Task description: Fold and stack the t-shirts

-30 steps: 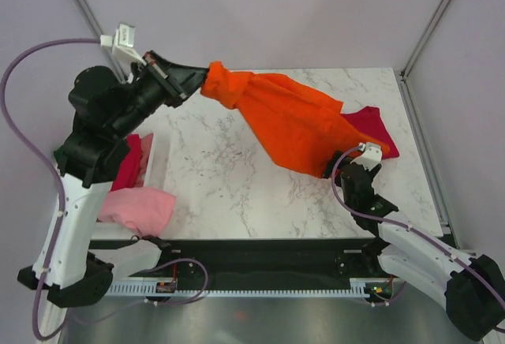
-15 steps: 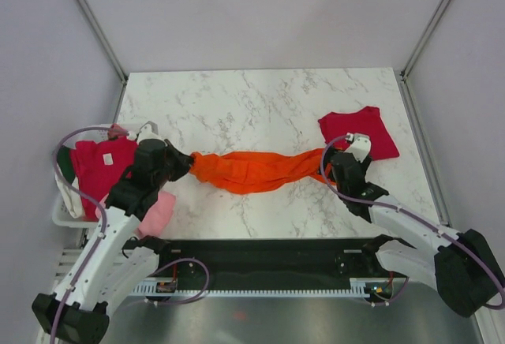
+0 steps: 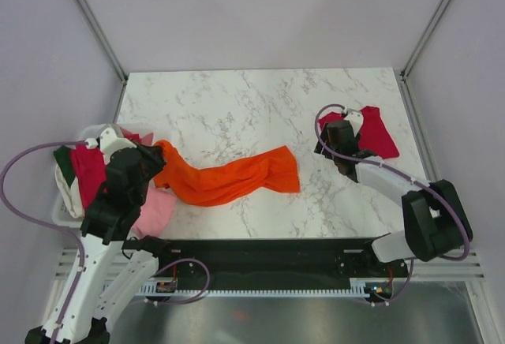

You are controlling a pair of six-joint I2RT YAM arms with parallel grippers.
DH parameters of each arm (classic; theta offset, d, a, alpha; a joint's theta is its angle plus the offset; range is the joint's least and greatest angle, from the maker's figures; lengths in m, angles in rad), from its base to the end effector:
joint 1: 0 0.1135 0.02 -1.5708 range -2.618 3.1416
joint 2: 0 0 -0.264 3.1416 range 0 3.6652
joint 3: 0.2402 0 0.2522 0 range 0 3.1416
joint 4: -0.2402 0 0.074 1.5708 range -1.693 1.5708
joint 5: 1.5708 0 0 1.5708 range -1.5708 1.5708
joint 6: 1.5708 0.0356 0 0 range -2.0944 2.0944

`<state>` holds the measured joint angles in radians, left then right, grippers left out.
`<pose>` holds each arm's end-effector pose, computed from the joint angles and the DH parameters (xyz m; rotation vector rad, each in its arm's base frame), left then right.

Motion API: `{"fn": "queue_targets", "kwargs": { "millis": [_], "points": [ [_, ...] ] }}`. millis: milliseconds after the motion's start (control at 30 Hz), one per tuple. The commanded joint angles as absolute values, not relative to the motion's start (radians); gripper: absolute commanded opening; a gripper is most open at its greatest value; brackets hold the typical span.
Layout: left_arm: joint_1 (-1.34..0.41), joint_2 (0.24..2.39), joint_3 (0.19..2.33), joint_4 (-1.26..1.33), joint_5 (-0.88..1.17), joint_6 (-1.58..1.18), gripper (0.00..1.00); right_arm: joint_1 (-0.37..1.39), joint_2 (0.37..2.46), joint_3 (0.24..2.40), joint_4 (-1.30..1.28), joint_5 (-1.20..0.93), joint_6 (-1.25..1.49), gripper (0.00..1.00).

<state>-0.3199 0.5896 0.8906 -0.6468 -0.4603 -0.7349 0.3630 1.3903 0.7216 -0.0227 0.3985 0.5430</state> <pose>0.1154 -0.0216 0.3543 -0.6843 1.7607 -0.2818 0.2707 0.0880 0.2003 0.4040 2.1620 0.0532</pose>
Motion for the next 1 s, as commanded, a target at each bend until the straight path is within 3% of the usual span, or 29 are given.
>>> {"fn": "queue_targets", "kwargs": {
  "millis": [0,33,200,633,967],
  "points": [
    [-0.313,0.638,0.867,-0.581,-0.368,-0.699,0.02,0.364,1.503,0.851,-0.055,0.23,0.486,0.7],
    [-0.314,0.646,0.862,-0.574,-0.335,-0.704,0.02,0.361,1.535,0.905,-0.07,0.221,0.48,0.65],
    [-0.316,0.68,0.828,-0.517,-0.261,-0.718,0.02,0.336,1.724,1.029,-0.141,0.183,0.463,0.59],
    [-0.314,0.689,0.788,-0.468,-0.216,-0.715,0.02,0.12,2.011,1.27,-0.251,0.172,0.485,0.58],
    [-0.314,0.681,0.79,-0.466,-0.201,-0.709,0.02,0.006,1.97,1.341,-0.313,0.166,0.468,0.65]
  ]
}}
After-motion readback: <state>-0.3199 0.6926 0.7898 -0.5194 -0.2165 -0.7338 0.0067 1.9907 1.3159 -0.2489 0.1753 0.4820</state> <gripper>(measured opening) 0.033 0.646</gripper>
